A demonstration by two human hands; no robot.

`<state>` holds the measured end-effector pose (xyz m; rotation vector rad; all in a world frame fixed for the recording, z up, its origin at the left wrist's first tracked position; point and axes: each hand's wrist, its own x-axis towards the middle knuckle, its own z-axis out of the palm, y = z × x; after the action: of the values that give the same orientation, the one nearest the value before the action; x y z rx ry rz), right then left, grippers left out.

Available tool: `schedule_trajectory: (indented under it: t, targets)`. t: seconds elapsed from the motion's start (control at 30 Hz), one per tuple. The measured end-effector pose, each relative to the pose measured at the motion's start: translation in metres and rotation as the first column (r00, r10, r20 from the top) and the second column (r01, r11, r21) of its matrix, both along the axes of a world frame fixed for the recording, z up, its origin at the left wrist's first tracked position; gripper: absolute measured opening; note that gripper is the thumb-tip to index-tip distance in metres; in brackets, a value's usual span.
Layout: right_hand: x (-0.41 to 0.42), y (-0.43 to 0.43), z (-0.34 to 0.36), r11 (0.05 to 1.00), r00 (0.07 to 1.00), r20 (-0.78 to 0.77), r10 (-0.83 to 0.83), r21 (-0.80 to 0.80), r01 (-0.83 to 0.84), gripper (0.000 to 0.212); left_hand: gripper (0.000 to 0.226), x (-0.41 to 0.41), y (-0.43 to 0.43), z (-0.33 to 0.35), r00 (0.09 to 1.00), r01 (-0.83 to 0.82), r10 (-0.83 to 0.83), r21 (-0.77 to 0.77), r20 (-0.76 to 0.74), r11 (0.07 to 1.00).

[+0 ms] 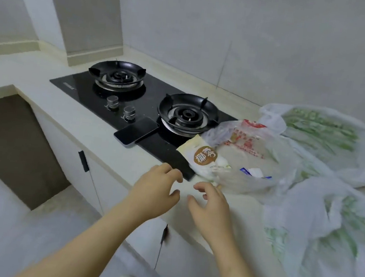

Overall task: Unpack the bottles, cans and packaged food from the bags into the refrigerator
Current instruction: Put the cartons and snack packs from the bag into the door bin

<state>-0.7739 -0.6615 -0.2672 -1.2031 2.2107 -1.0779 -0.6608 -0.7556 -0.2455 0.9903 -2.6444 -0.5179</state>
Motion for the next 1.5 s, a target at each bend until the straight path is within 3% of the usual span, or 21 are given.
schedule_trajectory:
  t: [0.17, 0.43, 0.63, 0.83, 1.07, 1.17, 1.33, 1.5]
  targets:
    - [-0.033, -0.018, 0.003, 0.986, 0.986, -0.044, -0.161, -0.051, 0.158, 0.021, 0.029, -0.043, -0.032, 0.002, 0.992, 0.111, -0.112, -0.018, -0.051, 0.994]
    - [-0.070, -0.065, -0.002, 0.932, 0.929, -0.080, -0.361, -0.058, 0.357, 0.015, 0.028, -0.095, -0.103, 0.004, 0.966, 0.255, -0.255, 0.001, 0.032, 0.967]
    - [-0.090, -0.082, -0.008, 0.842, 0.841, -0.264, -0.473, 0.145, 0.520, 0.019, 0.029, -0.128, -0.131, -0.008, 0.910, 0.410, -0.410, 0.021, 0.061, 0.912]
    - [-0.108, -0.061, -0.017, 0.739, 0.817, -0.315, -0.482, 0.356, 0.573, 0.009, 0.030, -0.167, -0.127, -0.020, 0.841, 0.533, -0.536, 0.054, 0.080, 0.844]
    - [-0.131, -0.033, -0.016, 0.636, 0.820, -0.368, -0.438, 0.517, 0.572, 0.025, 0.031, -0.209, -0.105, -0.031, 0.794, 0.586, -0.593, 0.091, 0.133, 0.805]
    - [-0.145, -0.026, -0.014, 0.673, 0.822, -0.362, -0.441, 0.473, 0.569, 0.028, 0.031, -0.227, -0.094, -0.039, 0.787, 0.582, -0.593, 0.112, 0.170, 0.805]
    - [-0.170, -0.038, -0.006, 0.828, 0.848, -0.282, -0.448, 0.227, 0.513, 0.039, 0.037, -0.251, -0.085, -0.057, 0.768, 0.590, -0.607, 0.144, 0.204, 0.795]
    - [-0.185, -0.044, -0.017, 0.868, 0.898, -0.228, -0.377, 0.253, 0.428, 0.047, 0.043, -0.261, -0.078, -0.070, 0.758, 0.581, -0.591, 0.128, 0.274, 0.804]
